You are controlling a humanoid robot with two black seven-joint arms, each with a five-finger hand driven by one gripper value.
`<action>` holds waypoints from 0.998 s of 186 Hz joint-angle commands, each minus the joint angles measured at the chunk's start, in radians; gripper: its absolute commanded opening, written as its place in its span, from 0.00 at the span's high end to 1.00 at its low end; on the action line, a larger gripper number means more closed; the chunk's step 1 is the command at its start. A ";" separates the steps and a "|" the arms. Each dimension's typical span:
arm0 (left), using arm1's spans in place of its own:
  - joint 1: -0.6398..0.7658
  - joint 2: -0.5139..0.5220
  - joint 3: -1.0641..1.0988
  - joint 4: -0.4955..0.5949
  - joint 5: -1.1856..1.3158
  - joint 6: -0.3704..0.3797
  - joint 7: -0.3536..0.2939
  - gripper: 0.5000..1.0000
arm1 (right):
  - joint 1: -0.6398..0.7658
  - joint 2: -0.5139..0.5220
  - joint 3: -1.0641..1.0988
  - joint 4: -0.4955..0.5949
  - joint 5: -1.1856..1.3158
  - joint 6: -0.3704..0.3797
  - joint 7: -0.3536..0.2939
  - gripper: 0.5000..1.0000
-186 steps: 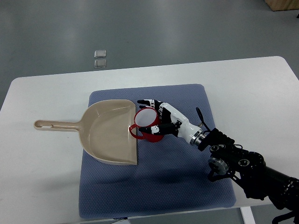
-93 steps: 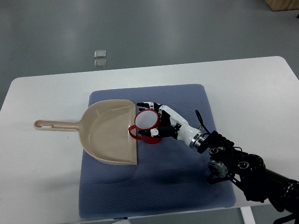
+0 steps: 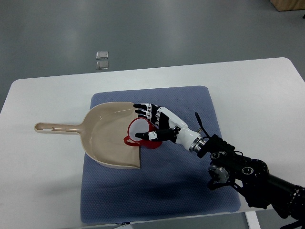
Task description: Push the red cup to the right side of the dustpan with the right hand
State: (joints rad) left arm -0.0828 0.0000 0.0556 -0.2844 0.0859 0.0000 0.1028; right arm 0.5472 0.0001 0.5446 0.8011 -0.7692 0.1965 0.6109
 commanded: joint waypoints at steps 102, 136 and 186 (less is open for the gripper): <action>0.000 0.000 0.004 -0.002 0.000 0.000 0.001 0.00 | 0.097 -0.057 0.077 -0.010 0.275 0.012 -0.017 0.14; 0.000 0.000 0.006 -0.009 0.000 0.000 0.000 0.00 | 0.177 -0.075 0.224 -0.036 0.597 -0.075 -0.304 0.14; 0.000 0.000 0.003 -0.010 0.000 0.000 0.000 0.00 | 0.174 -0.164 0.239 -0.089 0.785 0.115 -0.333 0.14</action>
State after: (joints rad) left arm -0.0828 0.0000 0.0606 -0.2933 0.0859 0.0000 0.1036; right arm 0.7293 -0.1492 0.7797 0.7282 -0.0044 0.2011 0.2561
